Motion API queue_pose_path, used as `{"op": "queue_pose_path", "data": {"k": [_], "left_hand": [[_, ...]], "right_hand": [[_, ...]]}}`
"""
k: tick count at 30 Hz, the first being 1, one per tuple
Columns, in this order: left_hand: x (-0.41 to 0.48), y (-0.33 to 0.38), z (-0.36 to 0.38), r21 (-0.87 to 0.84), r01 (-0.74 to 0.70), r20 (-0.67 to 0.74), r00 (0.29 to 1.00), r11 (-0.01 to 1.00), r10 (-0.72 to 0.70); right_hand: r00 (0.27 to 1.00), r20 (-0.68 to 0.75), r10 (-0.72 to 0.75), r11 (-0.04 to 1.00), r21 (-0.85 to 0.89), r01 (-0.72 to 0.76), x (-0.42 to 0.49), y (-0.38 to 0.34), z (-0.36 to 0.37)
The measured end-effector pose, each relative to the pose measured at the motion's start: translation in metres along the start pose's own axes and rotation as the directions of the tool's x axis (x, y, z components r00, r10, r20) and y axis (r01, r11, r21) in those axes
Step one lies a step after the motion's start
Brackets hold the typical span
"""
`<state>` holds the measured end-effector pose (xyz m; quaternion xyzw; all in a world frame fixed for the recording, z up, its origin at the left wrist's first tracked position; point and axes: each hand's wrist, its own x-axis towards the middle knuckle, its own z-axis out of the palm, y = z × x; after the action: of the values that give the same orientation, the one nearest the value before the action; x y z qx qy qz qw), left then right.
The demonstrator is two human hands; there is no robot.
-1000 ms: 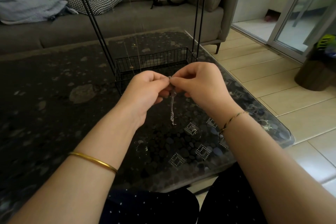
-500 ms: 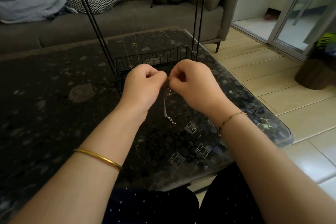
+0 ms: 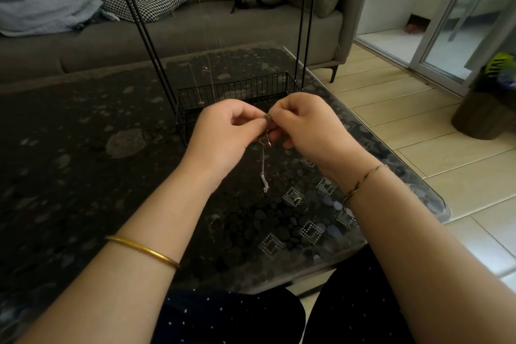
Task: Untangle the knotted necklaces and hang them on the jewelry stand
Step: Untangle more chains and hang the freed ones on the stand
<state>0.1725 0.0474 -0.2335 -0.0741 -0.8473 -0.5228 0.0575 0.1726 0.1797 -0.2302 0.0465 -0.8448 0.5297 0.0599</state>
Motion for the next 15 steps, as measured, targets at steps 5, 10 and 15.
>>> {"op": "queue_pose_path", "data": {"k": [5,10,15], "left_hand": [[0.0022,-0.0012,0.0021,0.176,-0.083,-0.083,0.992,0.981,0.099],[0.0032,0.0008,-0.0001,0.119,-0.061,-0.117,0.990,0.991,0.075],[0.0047,0.0027,0.0024,-0.264,0.218,-0.014,0.973,0.940,-0.229]], "right_hand": [[0.999,0.010,-0.032,0.997,-0.071,0.032,0.0011,0.0008,0.0020],[0.993,0.065,-0.102,0.966,-0.230,0.114,-0.0009,0.0012,0.0016],[0.994,0.040,-0.106,0.981,-0.158,0.111,-0.0014,-0.0025,-0.0008]]}}
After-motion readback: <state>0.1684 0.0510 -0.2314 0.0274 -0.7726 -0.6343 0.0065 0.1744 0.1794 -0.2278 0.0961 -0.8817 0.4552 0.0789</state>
